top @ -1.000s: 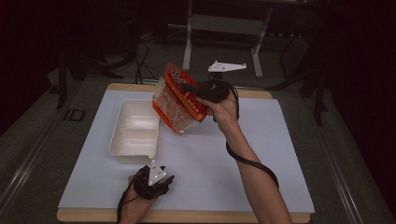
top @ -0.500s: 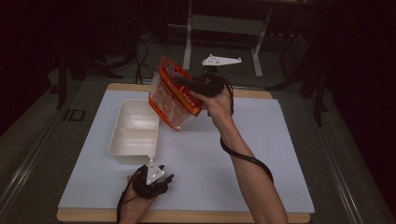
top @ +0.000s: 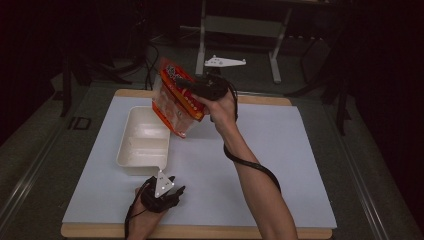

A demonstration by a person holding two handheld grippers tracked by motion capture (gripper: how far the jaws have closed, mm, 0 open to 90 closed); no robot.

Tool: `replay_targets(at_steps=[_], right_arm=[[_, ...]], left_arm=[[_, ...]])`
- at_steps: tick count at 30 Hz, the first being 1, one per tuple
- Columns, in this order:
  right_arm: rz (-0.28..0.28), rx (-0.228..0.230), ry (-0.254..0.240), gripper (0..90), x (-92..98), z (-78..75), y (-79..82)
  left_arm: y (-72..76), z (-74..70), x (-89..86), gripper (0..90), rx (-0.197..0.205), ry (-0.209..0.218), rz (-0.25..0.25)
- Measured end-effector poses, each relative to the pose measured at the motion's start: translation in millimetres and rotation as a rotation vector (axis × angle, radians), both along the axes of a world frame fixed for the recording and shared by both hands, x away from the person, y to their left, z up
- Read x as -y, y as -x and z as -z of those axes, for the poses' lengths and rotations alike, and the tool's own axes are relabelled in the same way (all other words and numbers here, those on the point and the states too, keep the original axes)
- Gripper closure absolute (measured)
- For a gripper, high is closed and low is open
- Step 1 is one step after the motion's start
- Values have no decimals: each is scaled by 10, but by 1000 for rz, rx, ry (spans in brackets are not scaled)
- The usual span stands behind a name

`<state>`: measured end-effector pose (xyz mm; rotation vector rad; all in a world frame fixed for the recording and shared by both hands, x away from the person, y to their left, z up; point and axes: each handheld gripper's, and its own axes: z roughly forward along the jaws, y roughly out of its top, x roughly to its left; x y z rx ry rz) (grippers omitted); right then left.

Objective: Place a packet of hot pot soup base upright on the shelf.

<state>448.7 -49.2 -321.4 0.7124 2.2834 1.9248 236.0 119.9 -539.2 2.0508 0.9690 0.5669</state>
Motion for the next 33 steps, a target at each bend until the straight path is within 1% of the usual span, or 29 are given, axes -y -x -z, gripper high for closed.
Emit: replay_targets(at_steps=[6, 9, 12, 17, 20, 25, 26, 29, 30, 31, 32, 33], right_arm=[[-19, 1, -19, 900, -153, -25, -2], [-15, -13, -29, 900, -236, -26, -23], [-20, -15, -33, 900, -325, -22, -34], [-23, -26, -36, 900, -460, 14, -52], [-17, -36, -33, 900, -508, 49, -47], [-8, -27, 28, 900, -575, 102, -37], [-5, -22, 47, 900, -601, 117, -35], [26, -5, 109, 900, -677, 146, -24], [29, 0, 123, 900, -700, 155, -20], [29, 0, 123, 900, -700, 155, -20], [33, 7, 138, 900, -731, 167, -17], [37, 10, 168, 900, -809, 200, -15]], left_arm=[[9, 12, 28, 500, -6, -4, 11], [17, 11, 37, 500, -3, -6, 15], [15, 9, 28, 500, -5, -1, 13], [12, 9, 21, 499, -6, 6, 13], [11, 11, 22, 499, -8, 5, 12], [13, 12, 24, 499, -8, 5, 12], [13, 12, 24, 499, -8, 5, 12], [9, 14, 25, 499, -10, 5, 12], [8, 13, 24, 499, -11, 5, 12], [8, 13, 24, 499, -11, 5, 12], [9, 13, 21, 499, -11, 8, 11], [9, 12, 21, 498, -11, 8, 11]])
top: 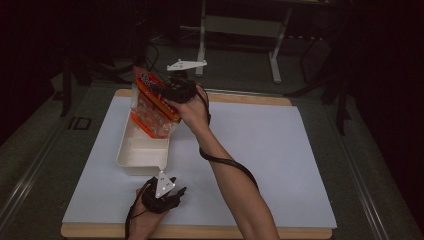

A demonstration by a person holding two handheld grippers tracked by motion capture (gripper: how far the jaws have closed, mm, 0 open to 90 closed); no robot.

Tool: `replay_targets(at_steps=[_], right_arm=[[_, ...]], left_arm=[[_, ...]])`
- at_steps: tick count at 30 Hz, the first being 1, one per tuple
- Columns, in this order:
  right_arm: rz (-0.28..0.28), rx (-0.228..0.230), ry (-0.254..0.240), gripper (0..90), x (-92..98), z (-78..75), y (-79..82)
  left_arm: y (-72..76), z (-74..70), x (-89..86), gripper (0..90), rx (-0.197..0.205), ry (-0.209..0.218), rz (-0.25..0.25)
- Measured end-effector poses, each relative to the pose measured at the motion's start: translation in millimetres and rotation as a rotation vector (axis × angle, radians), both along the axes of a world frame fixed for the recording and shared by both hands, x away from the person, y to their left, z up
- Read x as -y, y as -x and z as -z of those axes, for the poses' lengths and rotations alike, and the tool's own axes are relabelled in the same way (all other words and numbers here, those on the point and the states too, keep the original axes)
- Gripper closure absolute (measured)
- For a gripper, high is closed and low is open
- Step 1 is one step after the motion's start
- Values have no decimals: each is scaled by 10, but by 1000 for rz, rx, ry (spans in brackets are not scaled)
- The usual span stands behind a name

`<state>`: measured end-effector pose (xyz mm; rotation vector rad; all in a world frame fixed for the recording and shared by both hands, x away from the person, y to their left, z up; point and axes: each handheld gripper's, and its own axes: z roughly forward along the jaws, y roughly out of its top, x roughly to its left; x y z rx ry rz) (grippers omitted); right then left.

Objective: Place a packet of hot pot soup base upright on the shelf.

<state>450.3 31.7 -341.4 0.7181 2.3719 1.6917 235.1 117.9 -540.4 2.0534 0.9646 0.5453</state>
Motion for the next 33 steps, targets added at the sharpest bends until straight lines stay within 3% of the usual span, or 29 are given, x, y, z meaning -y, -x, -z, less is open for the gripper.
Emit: replay_targets(at_steps=[2, 5, 16, 19, 28, 33], right_arm=[[-2, 17, 29, 900, -73, 35, 0], [3, 2, 40, 900, -105, 78, -42], [41, -123, -26, 900, -95, 310, -213], [58, -144, -17, 900, -149, 345, -218], [83, -97, 91, 900, -429, 378, -162], [108, -104, 120, 900, -512, 384, -166]], left_arm=[[1, 1, 0, 499, 1, 2, -1], [3, 2, 2, 499, 0, 0, 2], [1, 2, -1, 499, -4, 3, 1], [2, 1, -4, 499, -5, 5, 1], [7, 0, -10, 499, -2, 9, -3], [9, -1, -19, 499, -4, 14, -6]])
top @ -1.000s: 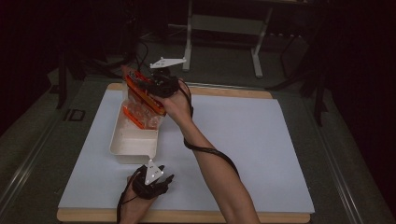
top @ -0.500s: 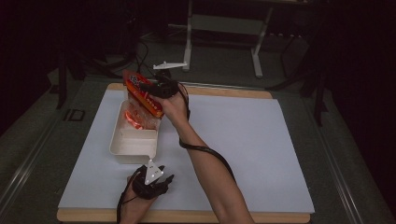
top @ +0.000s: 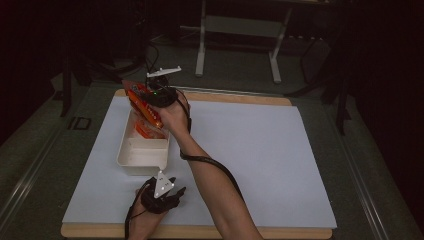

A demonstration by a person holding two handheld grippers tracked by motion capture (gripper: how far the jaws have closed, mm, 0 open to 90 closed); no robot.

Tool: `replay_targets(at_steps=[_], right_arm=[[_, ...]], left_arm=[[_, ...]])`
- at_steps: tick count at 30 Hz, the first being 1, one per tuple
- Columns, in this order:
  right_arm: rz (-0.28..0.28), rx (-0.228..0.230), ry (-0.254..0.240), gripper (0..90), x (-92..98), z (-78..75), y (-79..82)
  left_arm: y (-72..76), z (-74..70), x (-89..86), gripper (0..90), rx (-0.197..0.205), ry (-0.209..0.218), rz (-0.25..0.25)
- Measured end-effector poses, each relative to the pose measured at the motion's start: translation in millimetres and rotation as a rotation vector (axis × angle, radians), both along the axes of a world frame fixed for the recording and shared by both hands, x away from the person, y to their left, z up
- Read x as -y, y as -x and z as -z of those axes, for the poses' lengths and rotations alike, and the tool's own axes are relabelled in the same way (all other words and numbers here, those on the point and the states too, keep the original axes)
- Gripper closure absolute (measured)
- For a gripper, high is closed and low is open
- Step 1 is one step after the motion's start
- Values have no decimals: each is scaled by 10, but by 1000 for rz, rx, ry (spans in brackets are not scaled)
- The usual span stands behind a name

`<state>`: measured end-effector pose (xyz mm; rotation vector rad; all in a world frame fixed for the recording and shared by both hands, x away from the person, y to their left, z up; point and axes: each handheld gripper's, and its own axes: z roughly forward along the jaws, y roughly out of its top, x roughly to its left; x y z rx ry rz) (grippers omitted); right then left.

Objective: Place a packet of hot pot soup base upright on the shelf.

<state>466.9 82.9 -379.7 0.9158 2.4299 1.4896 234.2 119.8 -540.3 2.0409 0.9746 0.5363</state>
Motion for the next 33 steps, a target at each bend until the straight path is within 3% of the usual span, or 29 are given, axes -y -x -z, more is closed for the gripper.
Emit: replay_targets(at_steps=[5, 9, 19, 33], right_arm=[[3, 4, 16, 891, 37, -39, -1], [-46, 21, 45, 791, 6, -51, 71], [-116, 162, 181, 594, 3, -118, 378], [-152, 151, 199, 511, 357, -240, 582]], left_arm=[[1, 1, 5, 499, 0, -4, 1], [-11, 1, 1, 498, -1, -1, -2], [-12, 1, 6, 498, 1, -16, 2], [-18, -1, 20, 498, 5, -16, 1]])
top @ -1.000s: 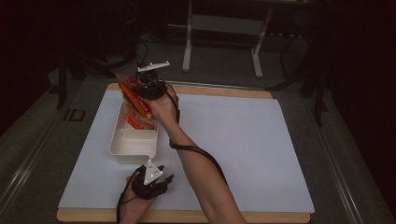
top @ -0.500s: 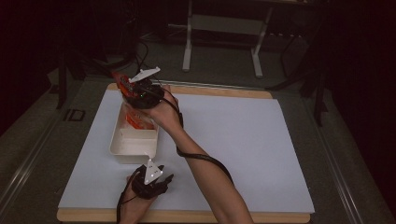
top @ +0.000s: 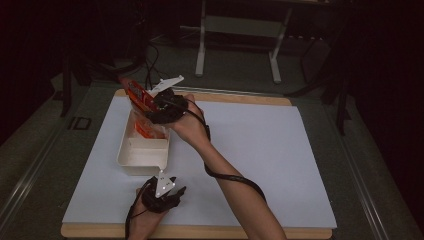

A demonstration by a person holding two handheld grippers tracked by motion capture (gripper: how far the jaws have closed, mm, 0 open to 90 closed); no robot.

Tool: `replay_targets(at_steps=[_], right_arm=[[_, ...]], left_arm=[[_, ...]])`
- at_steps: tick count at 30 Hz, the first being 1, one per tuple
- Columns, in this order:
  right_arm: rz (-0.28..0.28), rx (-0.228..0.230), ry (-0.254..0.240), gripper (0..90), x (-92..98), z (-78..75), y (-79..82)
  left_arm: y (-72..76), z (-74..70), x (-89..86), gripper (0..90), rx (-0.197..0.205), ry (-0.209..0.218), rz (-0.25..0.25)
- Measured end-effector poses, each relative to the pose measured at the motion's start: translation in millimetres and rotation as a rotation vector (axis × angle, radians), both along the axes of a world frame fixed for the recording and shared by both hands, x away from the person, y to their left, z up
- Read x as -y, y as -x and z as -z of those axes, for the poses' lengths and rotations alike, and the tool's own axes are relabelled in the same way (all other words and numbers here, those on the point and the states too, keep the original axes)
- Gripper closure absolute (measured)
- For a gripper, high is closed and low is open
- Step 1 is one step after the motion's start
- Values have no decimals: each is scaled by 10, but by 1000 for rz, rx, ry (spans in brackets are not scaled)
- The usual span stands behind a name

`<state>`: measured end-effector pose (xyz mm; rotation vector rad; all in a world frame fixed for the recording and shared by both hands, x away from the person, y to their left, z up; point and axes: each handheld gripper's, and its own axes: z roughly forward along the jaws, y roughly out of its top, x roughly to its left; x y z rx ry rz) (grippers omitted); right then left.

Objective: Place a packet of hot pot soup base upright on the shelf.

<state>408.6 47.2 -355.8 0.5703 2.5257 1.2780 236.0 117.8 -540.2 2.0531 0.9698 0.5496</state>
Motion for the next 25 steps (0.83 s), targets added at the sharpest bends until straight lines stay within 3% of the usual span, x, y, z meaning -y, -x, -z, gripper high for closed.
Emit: replay_targets(at_steps=[8, 15, 20, 23, 25], right_arm=[[11, -31, -50, 493, 350, -144, 100], [21, -40, -80, 477, 618, -156, 145], [50, -49, -71, 460, 842, 15, 172], [93, -67, -41, 448, 986, 242, 136], [134, -92, 4, 405, 1064, 450, 76]], left_arm=[[-7, -1, -9, 499, 0, -1, -5], [-12, -3, -21, 499, 1, 1, -12], [-15, -6, -40, 499, 2, 5, -21], [-24, 3, -47, 499, -5, 4, -25], [-26, 4, -45, 500, -6, 4, -26]])
